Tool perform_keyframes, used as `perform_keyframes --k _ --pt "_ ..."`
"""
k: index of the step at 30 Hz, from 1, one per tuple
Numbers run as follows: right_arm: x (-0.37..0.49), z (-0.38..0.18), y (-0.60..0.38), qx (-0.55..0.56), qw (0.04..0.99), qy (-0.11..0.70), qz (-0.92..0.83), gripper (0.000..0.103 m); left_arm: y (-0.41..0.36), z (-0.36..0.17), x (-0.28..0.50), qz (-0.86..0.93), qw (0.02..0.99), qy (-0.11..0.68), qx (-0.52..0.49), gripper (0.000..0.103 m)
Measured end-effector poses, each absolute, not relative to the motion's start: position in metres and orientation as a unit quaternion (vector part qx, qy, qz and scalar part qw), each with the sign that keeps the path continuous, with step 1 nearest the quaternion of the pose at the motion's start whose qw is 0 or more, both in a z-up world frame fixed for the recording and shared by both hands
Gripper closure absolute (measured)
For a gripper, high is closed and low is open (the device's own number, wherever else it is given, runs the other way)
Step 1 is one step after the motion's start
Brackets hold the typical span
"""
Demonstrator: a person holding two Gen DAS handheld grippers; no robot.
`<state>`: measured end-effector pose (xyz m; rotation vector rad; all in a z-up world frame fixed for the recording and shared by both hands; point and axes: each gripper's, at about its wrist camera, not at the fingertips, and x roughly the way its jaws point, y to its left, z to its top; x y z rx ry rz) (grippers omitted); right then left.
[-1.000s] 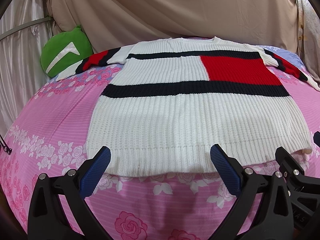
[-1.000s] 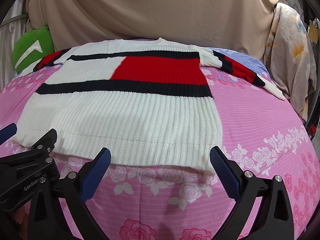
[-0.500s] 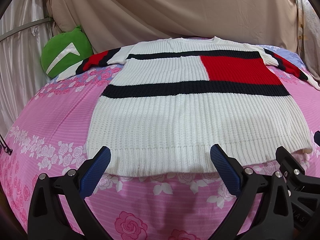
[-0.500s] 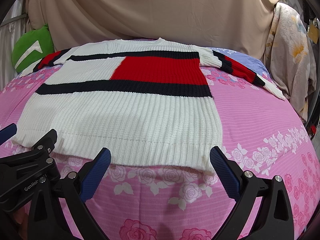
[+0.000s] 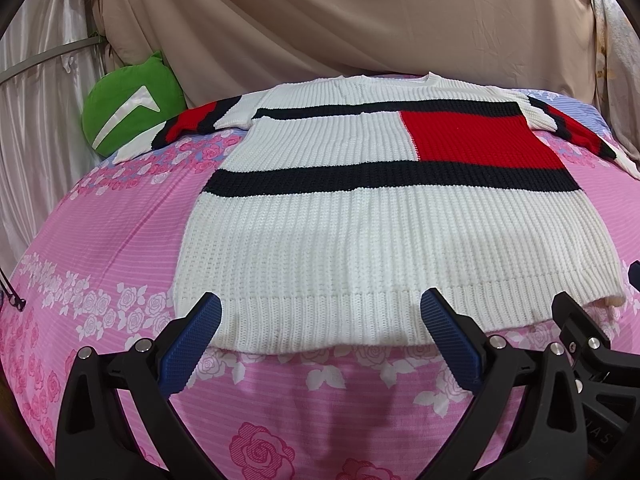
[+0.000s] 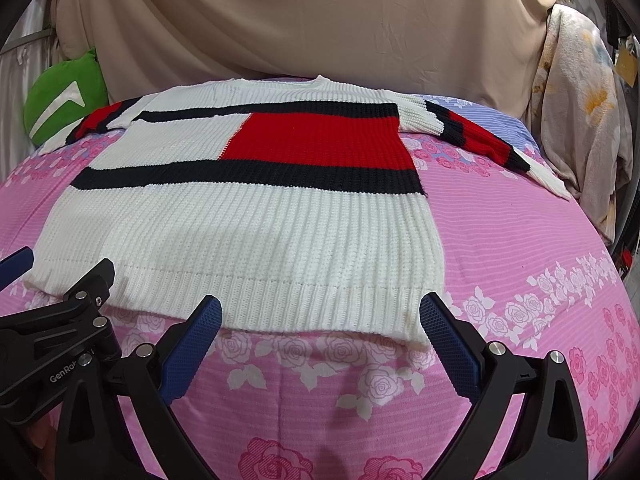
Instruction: Fold small clothes
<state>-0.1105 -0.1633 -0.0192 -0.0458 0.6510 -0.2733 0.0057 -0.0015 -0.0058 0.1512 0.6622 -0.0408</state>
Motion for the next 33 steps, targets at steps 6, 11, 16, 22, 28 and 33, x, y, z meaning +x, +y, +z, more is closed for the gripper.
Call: perform_keyframes --k 6,11,16,22,28,33 --pt "-0.110 -0.019 -0.163 -0.023 0.938 0.319 -0.134 0.005 -0.002 -0.006 0.006 -0.020 0.943 0.325 0.074 0.006" --pt "-0.110 -0.019 -0.164 -0.023 0.938 0.319 -0.134 0.005 -0.002 -0.006 0.006 -0.020 0.943 0.325 0.075 0.006" --pt "-0.110 -0.019 -0.164 -0.023 0.938 0.319 -0.134 0.005 -0.002 -0.006 0.006 -0.019 0.943 0.325 0.075 0.006" --pt "-0.110 -0.019 -0.164 -0.023 0.938 0.320 -0.134 0.005 -0.002 -0.006 0.006 -0.019 0.943 0.325 0.075 0.006" --pt "-0.110 -0.019 -0.164 -0.022 0.938 0.320 -0.133 0.005 -0.002 -0.006 0.006 -0.019 0.942 0.325 0.074 0.005" --pt "-0.110 -0.017 -0.187 0.036 0.938 0.334 -0.085 0.005 0.010 -0.002 0.004 -0.041 0.944 0.323 0.045 0.005"
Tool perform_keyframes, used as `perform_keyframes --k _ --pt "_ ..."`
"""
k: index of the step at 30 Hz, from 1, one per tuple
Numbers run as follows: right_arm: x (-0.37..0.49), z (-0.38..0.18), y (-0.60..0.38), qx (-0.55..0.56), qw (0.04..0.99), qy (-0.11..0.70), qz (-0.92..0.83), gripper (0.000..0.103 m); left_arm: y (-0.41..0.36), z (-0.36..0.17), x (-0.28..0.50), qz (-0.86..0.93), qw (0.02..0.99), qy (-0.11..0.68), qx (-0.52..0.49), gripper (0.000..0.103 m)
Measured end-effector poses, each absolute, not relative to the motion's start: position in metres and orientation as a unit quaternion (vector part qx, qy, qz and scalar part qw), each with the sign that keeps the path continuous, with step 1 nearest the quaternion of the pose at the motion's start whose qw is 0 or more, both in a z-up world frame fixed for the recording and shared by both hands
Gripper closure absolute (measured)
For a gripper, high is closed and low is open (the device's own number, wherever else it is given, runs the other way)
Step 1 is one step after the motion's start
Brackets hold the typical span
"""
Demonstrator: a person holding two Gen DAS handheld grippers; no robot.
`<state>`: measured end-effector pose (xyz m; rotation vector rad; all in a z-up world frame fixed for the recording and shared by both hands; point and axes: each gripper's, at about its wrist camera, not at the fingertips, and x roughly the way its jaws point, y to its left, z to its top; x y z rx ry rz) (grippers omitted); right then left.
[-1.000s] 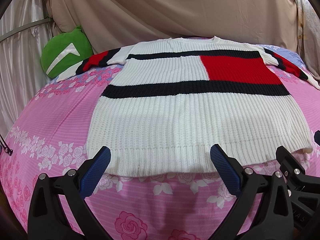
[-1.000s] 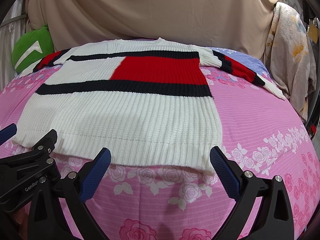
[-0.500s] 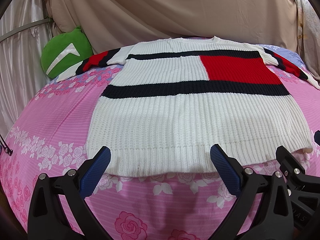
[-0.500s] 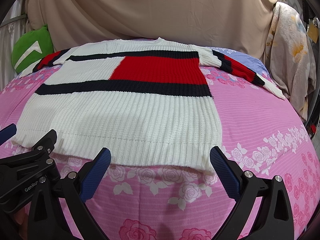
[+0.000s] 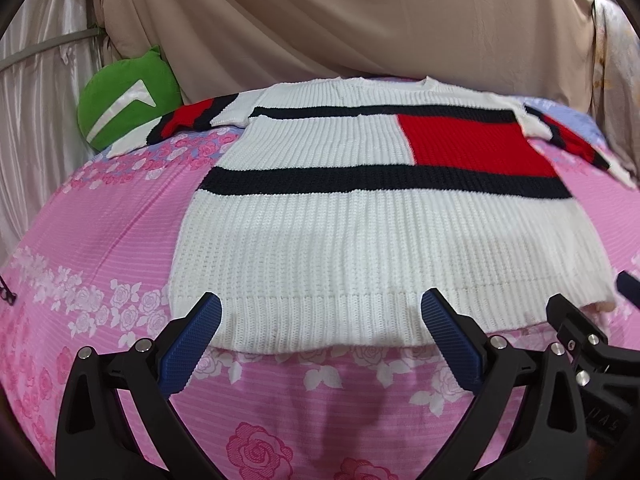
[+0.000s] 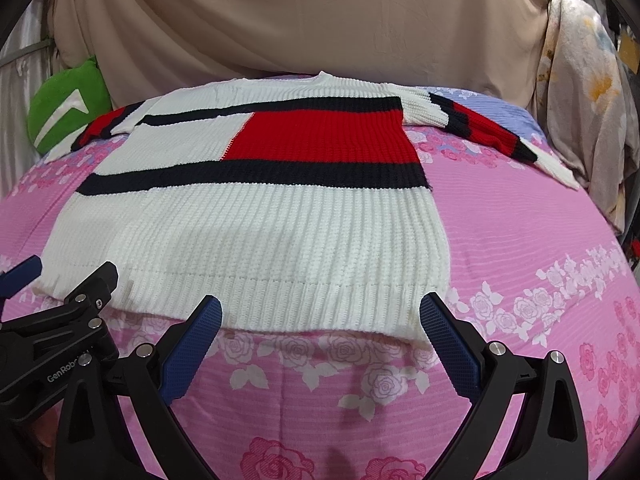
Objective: Fold small clothes
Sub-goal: 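Grasp the striped sleeve cuff with the right gripper and lift it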
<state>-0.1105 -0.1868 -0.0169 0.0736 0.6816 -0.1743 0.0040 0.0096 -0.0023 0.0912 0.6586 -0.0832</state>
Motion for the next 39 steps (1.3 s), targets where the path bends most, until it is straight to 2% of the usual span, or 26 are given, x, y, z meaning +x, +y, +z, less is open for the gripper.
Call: perform_keyframes --k 4,9,16,20,25,26,27,28,29,30,32,39 --pt "-0.101 -0.005 -0.249 0.095 0.932 0.337 -0.092 0.006 0.032 0.009 0.001 -0.066 0.949 0.308 0.002 0.005" --pt "-0.081 0.021 -0.379 0.151 0.922 0.309 -0.176 0.006 0.052 0.035 0.011 -0.059 0.954 0.294 -0.008 0.005" --pt "-0.023 0.031 -0.538 0.260 0.899 0.295 -0.192 0.006 0.059 0.049 0.050 -0.068 0.942 0.326 -0.041 0.005" --pt "0.010 0.021 -0.593 0.308 0.878 0.301 -0.208 0.013 0.052 0.048 0.074 -0.099 0.931 0.345 -0.064 0.005" --pt "0.036 0.018 -0.631 0.341 0.866 0.288 -0.227 0.028 0.040 0.046 0.102 -0.117 0.921 0.364 -0.074 0.005" --pt "0.041 0.020 -0.636 0.341 0.866 0.284 -0.230 0.034 0.037 0.045 0.107 -0.117 0.921 0.366 -0.072 0.005" --pt "0.046 0.022 -0.639 0.340 0.867 0.280 -0.233 0.050 0.034 0.045 0.112 -0.116 0.921 0.365 -0.069 0.005" --pt "0.052 0.025 -0.641 0.337 0.867 0.278 -0.239 0.061 0.033 0.046 0.115 -0.116 0.922 0.365 -0.065 0.005" --pt "0.057 0.027 -0.643 0.334 0.868 0.276 -0.243 0.077 0.030 0.046 0.119 -0.114 0.923 0.363 -0.057 0.005" --pt "0.063 0.032 -0.642 0.329 0.870 0.271 -0.247 0.086 0.027 0.047 0.121 -0.114 0.925 0.359 -0.050 0.005" --pt "0.074 0.049 -0.632 0.302 0.881 0.259 -0.256 0.091 0.022 0.050 0.126 -0.112 0.929 0.351 -0.035 0.005" --pt "0.136 0.145 -0.507 0.160 0.950 0.209 -0.171 0.092 0.013 0.061 0.139 -0.113 0.937 0.330 -0.014 0.005"
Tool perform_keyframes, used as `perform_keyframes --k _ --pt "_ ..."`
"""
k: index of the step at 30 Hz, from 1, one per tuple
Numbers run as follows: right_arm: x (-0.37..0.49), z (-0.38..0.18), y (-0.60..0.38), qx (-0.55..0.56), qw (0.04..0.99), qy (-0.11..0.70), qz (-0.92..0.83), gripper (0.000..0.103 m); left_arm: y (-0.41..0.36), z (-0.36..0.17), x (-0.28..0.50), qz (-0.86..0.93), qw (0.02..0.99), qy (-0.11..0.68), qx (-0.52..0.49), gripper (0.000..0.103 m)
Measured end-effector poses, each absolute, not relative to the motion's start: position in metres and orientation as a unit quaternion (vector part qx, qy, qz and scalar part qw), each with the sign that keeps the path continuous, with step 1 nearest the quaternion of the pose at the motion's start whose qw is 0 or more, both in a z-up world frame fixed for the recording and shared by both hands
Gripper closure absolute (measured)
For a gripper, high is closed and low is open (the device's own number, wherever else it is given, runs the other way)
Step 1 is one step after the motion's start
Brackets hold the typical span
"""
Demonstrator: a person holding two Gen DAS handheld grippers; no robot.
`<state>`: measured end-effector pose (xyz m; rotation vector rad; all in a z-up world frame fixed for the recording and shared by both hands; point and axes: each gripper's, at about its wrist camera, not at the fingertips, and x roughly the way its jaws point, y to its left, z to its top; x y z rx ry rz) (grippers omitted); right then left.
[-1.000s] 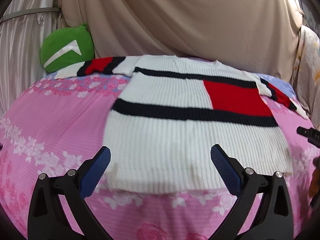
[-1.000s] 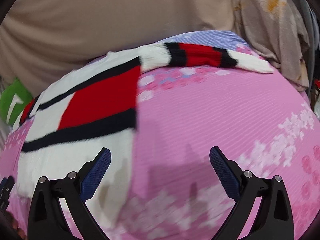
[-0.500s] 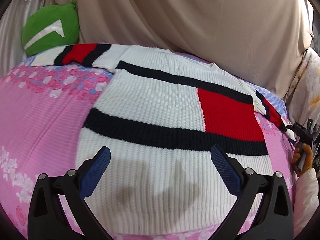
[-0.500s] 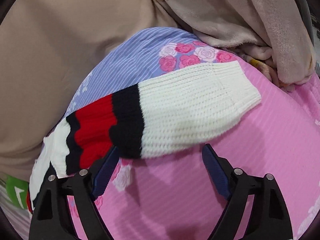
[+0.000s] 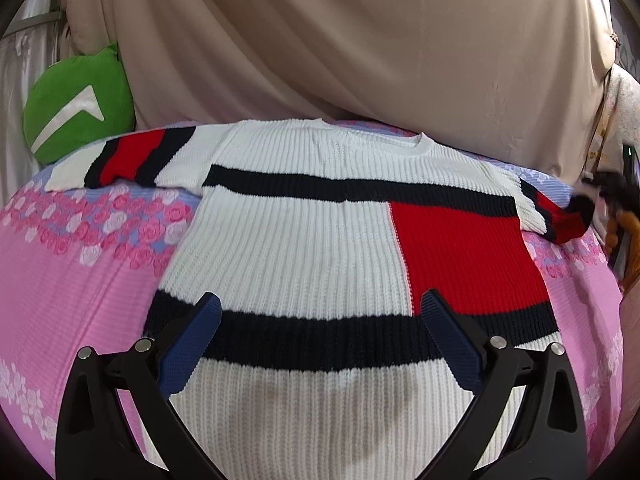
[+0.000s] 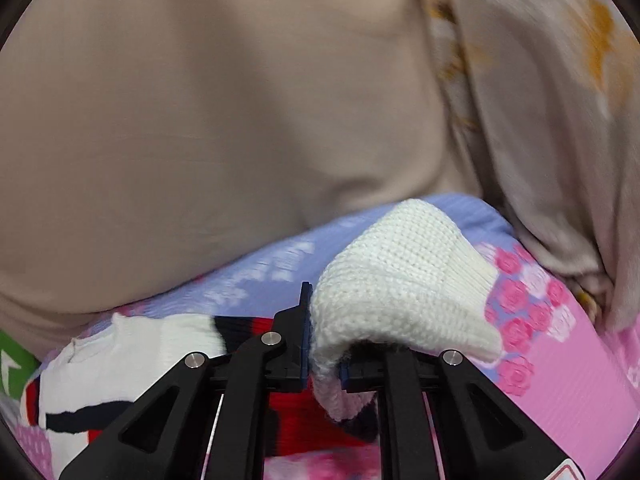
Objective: Fold small clothes
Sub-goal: 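Grasp the striped sleeve cuff with the right gripper and lift it, then fold the sleeve across the sweater body with the right gripper while the left gripper pins the body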
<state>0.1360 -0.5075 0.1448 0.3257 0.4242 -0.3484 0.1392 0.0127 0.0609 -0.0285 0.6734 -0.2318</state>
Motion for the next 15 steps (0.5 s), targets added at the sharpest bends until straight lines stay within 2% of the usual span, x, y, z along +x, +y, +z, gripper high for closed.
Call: perform_keyframes --k 3,7,11,13,15 --pt "0.175 0.169 -0.411 0.081 0.969 0.214 -0.094 0.092 0.013 0.067 0.146 -0.107 0.942 0.319 -0.013 0.005" --pt "0.220 0.157 -0.284 -0.006 0.971 0.240 0.003 0.092 0.021 0.076 0.161 -0.099 0.943 0.316 -0.028 0.005" --pt "0.262 0.089 -0.170 -0.098 0.940 0.317 0.075 0.090 0.027 0.078 0.183 -0.084 0.945 0.316 -0.028 0.005" --pt "0.271 0.051 -0.139 -0.129 0.920 0.357 0.097 0.084 0.029 0.075 0.198 -0.078 0.943 0.322 -0.024 0.005" --pt "0.265 0.028 -0.128 -0.157 0.909 0.370 0.106 0.083 0.033 0.068 0.217 -0.081 0.936 0.341 -0.027 0.005"
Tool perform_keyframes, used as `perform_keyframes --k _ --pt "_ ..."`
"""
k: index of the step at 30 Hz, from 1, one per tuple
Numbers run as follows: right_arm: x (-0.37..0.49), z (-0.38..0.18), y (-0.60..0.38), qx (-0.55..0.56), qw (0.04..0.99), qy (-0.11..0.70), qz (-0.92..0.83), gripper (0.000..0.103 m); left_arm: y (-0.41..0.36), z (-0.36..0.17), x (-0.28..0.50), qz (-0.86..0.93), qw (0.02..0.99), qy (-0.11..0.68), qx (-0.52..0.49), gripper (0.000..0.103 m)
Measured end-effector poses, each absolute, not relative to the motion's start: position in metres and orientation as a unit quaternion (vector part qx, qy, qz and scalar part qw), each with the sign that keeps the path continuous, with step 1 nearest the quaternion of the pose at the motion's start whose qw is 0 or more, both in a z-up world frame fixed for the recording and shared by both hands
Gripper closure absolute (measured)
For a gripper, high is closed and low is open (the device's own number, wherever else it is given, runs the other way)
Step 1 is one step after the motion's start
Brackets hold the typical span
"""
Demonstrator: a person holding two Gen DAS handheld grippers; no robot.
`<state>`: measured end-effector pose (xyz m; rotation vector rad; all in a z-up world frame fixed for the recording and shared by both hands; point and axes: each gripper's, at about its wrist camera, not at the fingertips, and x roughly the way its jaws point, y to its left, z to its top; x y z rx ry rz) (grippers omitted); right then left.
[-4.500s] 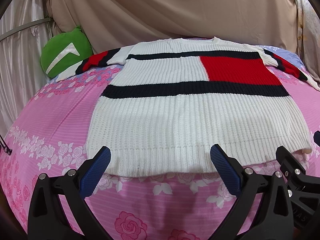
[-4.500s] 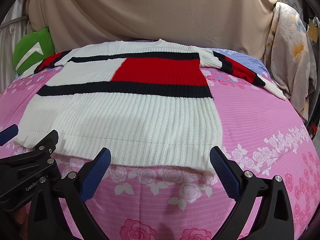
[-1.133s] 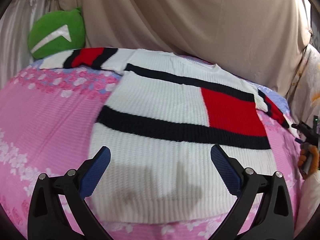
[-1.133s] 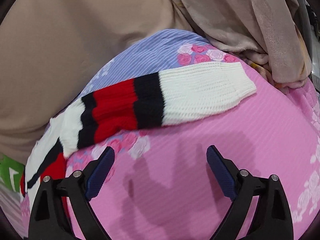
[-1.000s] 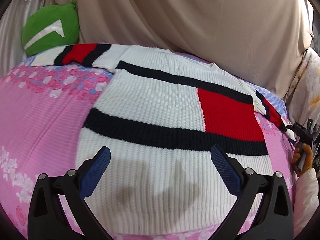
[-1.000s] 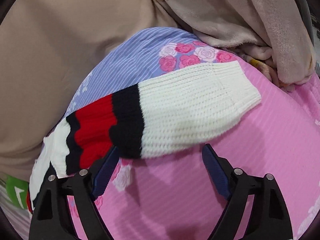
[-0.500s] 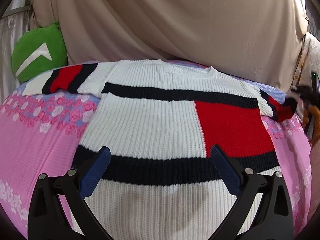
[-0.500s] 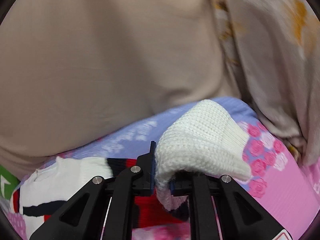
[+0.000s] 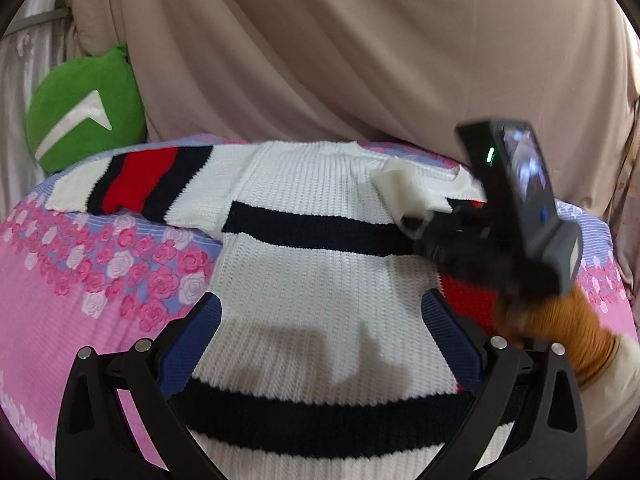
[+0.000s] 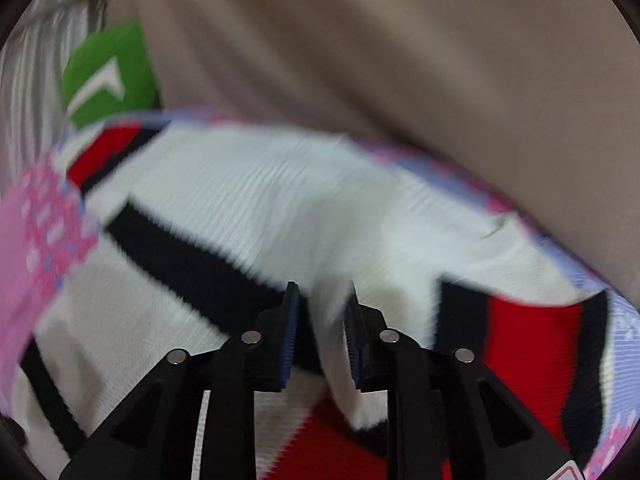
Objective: Fold small clothes
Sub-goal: 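Fold the sleeve across the sweater body with the right gripper while the left gripper pins the body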
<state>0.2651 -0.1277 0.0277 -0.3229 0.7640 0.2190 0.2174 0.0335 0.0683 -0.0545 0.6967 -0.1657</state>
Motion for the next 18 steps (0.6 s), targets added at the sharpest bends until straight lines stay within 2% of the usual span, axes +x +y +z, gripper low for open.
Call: perform_keyframes --k 2,6,9,13,15,16,18 --pt "0.249 0.030 -0.140 -0.145 0.913 0.364 0.114 0.077 0.037 0.061 0.233 -0.095 0.928 0.359 -0.038 0.005" --pt "0.206 0.077 -0.219 -0.040 0.941 0.322 0.102 0.051 0.035 0.045 0.261 -0.123 0.910 0.393 -0.055 0.005" --pt "0.180 0.097 -0.291 0.016 0.952 0.300 0.053 0.046 0.023 0.034 0.284 -0.139 0.895 0.418 -0.064 0.005" --pt "0.161 0.095 -0.354 0.039 0.951 0.306 -0.037 0.044 0.003 0.019 0.317 -0.161 0.866 0.464 -0.094 0.005" --pt "0.156 0.084 -0.391 0.088 0.941 0.323 -0.052 0.043 -0.005 0.021 0.328 -0.153 0.872 0.454 -0.096 0.006" --pt "0.157 0.079 -0.405 0.113 0.936 0.330 -0.054 0.042 -0.008 0.023 0.333 -0.159 0.873 0.450 -0.101 0.013" --pt "0.165 0.070 -0.422 0.146 0.926 0.342 -0.058 0.042 -0.010 0.023 0.342 -0.158 0.870 0.452 -0.116 0.036"
